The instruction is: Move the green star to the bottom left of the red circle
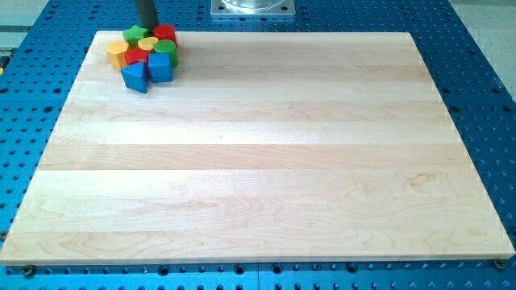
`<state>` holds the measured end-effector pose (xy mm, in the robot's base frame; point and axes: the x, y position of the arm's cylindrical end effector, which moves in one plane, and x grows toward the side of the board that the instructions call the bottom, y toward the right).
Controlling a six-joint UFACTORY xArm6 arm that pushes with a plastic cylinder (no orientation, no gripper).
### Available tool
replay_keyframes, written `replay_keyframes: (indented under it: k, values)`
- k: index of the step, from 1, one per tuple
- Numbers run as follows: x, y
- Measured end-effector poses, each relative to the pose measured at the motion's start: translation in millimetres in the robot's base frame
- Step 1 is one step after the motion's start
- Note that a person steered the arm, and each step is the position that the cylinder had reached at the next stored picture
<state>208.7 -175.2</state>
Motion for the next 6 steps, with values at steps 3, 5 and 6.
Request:
replay_keyframes:
  k: [3, 5, 6]
  values:
    - [-16, 10]
    - [-7, -69]
    - [37, -18]
